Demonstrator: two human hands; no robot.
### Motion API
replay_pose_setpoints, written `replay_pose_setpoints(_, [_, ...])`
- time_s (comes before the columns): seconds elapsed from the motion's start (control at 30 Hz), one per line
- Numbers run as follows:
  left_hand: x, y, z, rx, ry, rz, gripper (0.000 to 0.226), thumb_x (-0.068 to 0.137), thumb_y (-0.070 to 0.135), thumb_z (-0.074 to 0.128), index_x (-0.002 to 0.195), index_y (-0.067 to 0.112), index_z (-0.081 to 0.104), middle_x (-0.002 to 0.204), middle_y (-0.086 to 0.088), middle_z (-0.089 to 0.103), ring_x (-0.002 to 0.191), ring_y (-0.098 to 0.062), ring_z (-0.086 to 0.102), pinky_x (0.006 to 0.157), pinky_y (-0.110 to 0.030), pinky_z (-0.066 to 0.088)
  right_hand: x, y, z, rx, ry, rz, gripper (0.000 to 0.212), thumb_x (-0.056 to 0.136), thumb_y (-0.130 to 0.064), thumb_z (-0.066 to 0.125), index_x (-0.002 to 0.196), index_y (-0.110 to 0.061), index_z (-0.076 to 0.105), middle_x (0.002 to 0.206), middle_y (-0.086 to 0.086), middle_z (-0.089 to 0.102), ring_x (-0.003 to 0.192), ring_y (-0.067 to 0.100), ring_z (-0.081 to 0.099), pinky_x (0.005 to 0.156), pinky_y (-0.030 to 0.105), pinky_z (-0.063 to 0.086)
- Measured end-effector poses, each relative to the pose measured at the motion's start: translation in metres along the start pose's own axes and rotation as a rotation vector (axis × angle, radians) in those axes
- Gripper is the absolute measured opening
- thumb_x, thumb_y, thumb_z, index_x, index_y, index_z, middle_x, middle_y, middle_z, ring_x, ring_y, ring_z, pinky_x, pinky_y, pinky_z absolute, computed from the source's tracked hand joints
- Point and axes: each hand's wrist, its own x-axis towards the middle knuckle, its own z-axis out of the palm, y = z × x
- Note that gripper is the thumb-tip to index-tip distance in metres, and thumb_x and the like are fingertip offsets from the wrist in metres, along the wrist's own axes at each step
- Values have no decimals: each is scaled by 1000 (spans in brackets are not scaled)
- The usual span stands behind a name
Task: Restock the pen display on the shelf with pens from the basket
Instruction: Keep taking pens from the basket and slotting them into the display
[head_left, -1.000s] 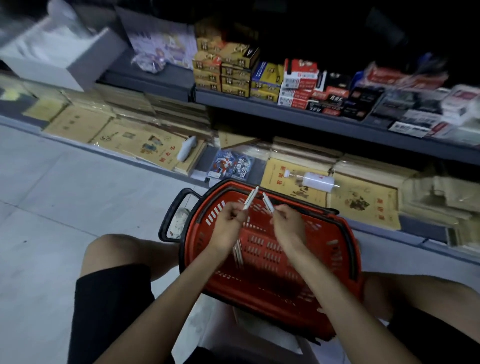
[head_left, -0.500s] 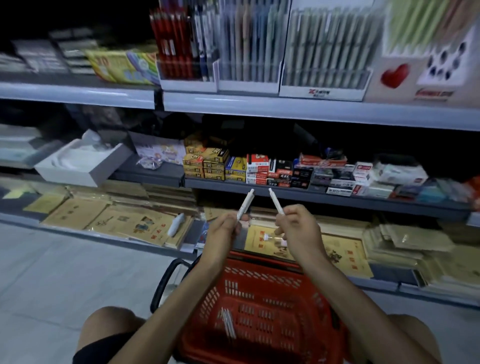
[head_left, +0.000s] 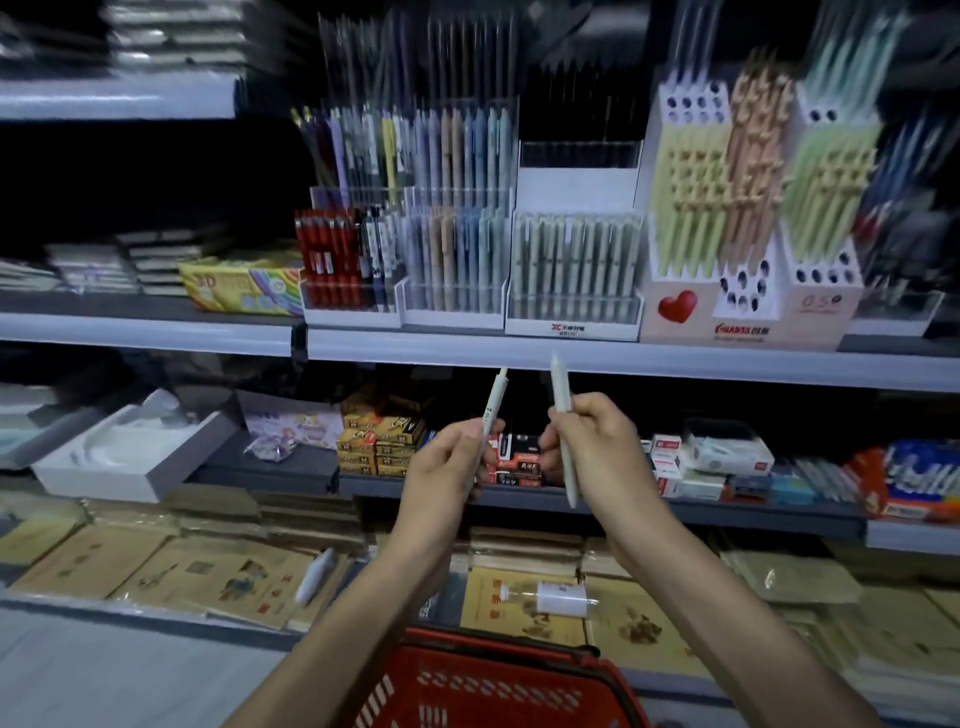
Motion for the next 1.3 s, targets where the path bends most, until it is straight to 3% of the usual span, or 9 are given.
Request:
replay_pose_setpoints(0.1, [12,20,14,-56,-8,11,21,106,23,57,114,17,75,80,3,68,74,-13,59,64,-24,46,15,-18,-4,-63,8,-63,15,101,-18,50,98,-4,54,70,3,45,56,17,39,54,34,32])
replay_pose_setpoints(0.2, [24,34,28,-93,3,41,14,101,19,66,112,16,74,87,-3,76,80,-13,69,71,-25,54,26,-38,-6,-71,57,-158,9,92,-23,69,90,-13,67,67,-3,57,56,12,49,54,26,41])
replay_pose_setpoints(0.3, [37,41,43,-111,8,69,14,97,15,72,111,14,74,95,-7,79,84,-15,73,73,-25,56,39,-53,-6,-28,132,-208,15,83,-30,83,84,-21,71,75,-4,73,66,10,68,65,29,54])
replay_pose_setpoints(0.47, [64,49,61,-70,36,124,11,90,8,78,101,11,77,85,0,79,80,-7,74,72,-18,55,67,-59,-13,-83,216,-329,14,86,-28,83,79,-25,71,77,-3,74,76,15,72,75,35,59])
replay_pose_setpoints(0.6, [91,52,65,114,20,168,9,88,15,82,97,12,81,90,0,81,91,-14,76,88,-30,60,93,-62,-20,-115,174,-354,18,86,-21,82,77,-31,70,83,-13,74,82,0,72,78,24,59])
replay_pose_setpoints(0.7, [118,64,68,225,14,227,8,86,16,84,94,16,83,87,5,81,88,-9,76,94,-35,60,115,-68,-23,-78,193,-372,12,84,-19,85,95,-20,80,94,-12,77,87,-1,72,84,22,57])
replay_pose_setpoints(0.77, [139,72,71,283,29,274,7,85,17,85,91,21,83,84,8,80,86,-8,76,92,-38,61,131,-75,-25,-51,227,-373,23,82,-18,86,104,-14,80,100,-7,79,90,4,73,88,26,59])
replay_pose_setpoints(1.03, [198,90,94,442,182,367,7,85,26,81,79,27,82,71,14,76,75,-8,74,78,-40,62,191,-94,-26,-51,281,-436,20,76,-20,90,94,-16,83,85,-6,80,82,10,77,87,37,63])
replay_pose_setpoints(1.3, [211,92,99,583,280,391,9,90,35,75,89,30,83,85,17,77,83,-4,70,72,-31,58,217,-94,-24,-42,288,-436,13,76,-19,90,87,-18,82,81,-7,79,78,14,77,84,41,63])
